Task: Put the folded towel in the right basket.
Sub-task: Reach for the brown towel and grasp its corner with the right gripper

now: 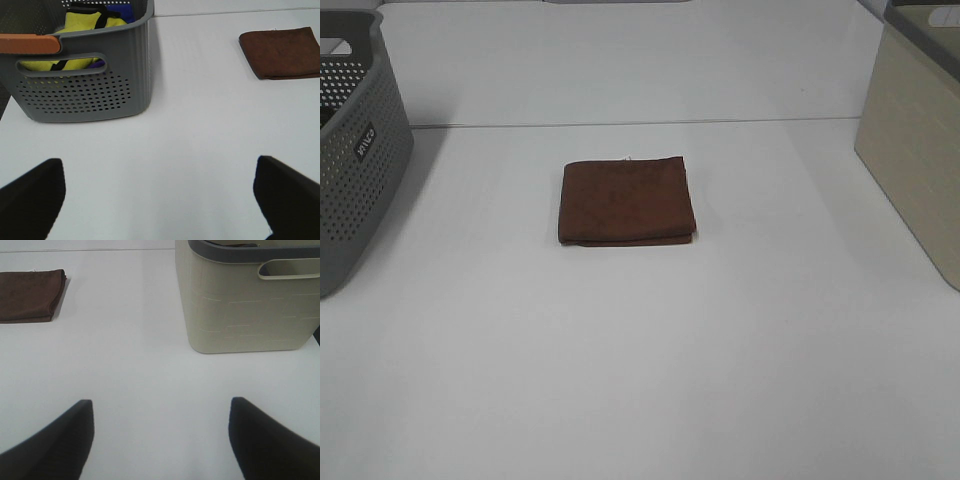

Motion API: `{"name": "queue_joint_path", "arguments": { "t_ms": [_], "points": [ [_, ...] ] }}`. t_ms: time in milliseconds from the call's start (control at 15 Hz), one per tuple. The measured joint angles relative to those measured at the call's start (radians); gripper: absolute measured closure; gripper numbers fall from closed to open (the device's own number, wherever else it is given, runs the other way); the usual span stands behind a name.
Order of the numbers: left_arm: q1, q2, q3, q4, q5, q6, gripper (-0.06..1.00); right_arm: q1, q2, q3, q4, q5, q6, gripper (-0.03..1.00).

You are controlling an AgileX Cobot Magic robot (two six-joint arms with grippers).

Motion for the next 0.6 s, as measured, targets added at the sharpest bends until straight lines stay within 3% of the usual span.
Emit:
{"name": "queue_joint_path", "arguments": {
  "t_ms": [600],
  "points": [
    [0.000, 0.000, 0.000, 0.000, 0.000, 0.000, -0.03, 0.000, 0.000, 0.000, 0.000, 0.000, 0.000, 0.25]
  ]
}}
